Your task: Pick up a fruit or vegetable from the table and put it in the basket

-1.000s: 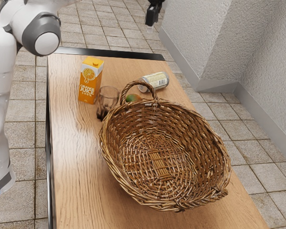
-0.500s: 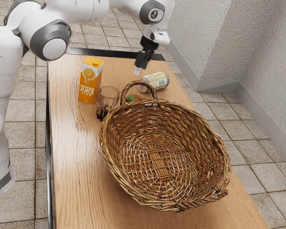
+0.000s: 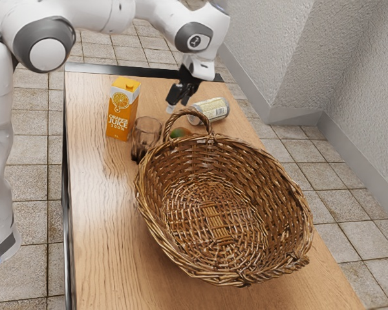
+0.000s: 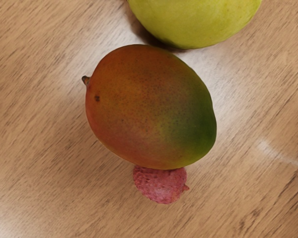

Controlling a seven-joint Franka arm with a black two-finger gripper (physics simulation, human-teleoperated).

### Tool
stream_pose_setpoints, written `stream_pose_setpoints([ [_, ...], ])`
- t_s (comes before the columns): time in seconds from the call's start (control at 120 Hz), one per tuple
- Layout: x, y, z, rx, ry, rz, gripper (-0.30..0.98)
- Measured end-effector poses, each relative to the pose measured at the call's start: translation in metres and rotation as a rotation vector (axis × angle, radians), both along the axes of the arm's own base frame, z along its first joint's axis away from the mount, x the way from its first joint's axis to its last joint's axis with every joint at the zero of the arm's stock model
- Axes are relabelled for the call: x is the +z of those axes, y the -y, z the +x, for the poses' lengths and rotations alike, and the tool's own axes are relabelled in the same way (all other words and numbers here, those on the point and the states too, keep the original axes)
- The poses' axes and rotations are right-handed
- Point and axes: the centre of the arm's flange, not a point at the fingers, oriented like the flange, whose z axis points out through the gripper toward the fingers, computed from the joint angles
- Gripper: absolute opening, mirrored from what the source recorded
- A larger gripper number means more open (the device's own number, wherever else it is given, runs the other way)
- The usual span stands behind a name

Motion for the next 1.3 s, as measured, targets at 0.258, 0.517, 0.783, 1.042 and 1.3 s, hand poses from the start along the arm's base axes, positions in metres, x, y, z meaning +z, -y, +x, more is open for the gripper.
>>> stream_pose_setpoints([
  [0.258, -0.016, 0.027, 0.008, -0.063, -0.007, 0.007, 0.69],
  [0.517, -0.035, 0.02, 0.01, -0.062, -0.019, 0.02, 0.69],
  [0.783, -0.045, 0.02, 0.019, -0.082, -0.023, 0.028, 0.69],
  [1.042, -0.043, 0.044, 0.032, -0.148, -0.011, 0.023, 0.68],
  [1.3, -0.039, 0.083, 0.036, -0.216, -0.015, -0.003, 0.68],
])
